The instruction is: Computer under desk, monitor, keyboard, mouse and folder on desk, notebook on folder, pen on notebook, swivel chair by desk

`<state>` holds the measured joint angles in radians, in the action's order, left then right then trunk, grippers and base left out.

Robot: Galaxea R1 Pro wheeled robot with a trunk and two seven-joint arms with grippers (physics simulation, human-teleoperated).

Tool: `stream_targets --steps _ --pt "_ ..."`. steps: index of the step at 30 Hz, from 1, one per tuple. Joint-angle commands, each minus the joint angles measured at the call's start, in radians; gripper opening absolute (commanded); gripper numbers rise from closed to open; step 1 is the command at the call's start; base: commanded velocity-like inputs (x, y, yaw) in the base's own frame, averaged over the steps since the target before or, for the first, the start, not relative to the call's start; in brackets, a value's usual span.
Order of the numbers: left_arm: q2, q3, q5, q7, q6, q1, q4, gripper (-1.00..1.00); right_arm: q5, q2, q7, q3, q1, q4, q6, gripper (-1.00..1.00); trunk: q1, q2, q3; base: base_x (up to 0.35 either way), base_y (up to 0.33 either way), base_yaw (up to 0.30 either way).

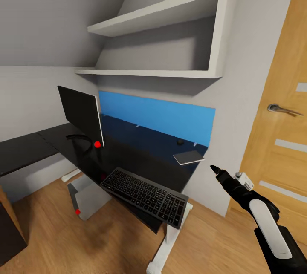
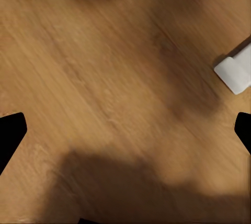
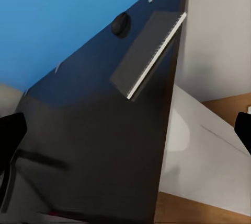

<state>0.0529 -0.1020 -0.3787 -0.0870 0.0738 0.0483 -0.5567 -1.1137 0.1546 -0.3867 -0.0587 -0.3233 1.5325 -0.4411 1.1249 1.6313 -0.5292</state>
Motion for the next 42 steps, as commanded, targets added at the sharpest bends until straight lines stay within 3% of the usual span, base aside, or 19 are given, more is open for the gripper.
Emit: stream_targets --steps 1,14,28,29,36,42 --pt "0.001 -0.008 -0.008 -0.010 0.004 0.001 0.000 1.00 -0.009 0.000 -0.008 -0.001 0.000 0.002 -0.003 1.00 0.000 0.001 -0.001 -0.112 -0.301 0.272" --pt "0.001 -0.008 -0.008 -0.011 0.003 0.001 0.000 1.00 -0.010 0.000 -0.008 0.003 0.000 -0.001 -0.004 1.00 0.000 0.001 -0.001 -0.136 -0.299 0.258" --pt "0.002 -0.008 -0.010 -0.011 0.004 0.001 0.000 1.00 -0.010 -0.001 -0.008 0.038 0.000 -0.003 -0.004 1.00 0.000 0.001 -0.001 -0.212 -0.244 0.033" --pt "0.005 -0.005 -0.012 -0.012 0.007 0.001 -0.001 1.00 -0.015 -0.006 -0.004 0.043 0.000 -0.090 -0.002 1.00 0.000 0.001 -0.001 -0.016 -0.014 0.000" --pt "0.008 0.002 -0.014 -0.013 0.065 0.001 -0.004 1.00 -0.015 -0.024 0.068 0.047 0.000 -0.157 -0.001 1.00 0.000 0.001 -0.001 -0.005 -0.005 0.000" --pt "0.008 0.005 -0.014 -0.012 0.126 0.001 -0.010 1.00 -0.016 -0.033 0.116 0.049 -0.003 -0.290 -0.001 1.00 0.000 0.001 -0.001 0.000 0.000 0.000"
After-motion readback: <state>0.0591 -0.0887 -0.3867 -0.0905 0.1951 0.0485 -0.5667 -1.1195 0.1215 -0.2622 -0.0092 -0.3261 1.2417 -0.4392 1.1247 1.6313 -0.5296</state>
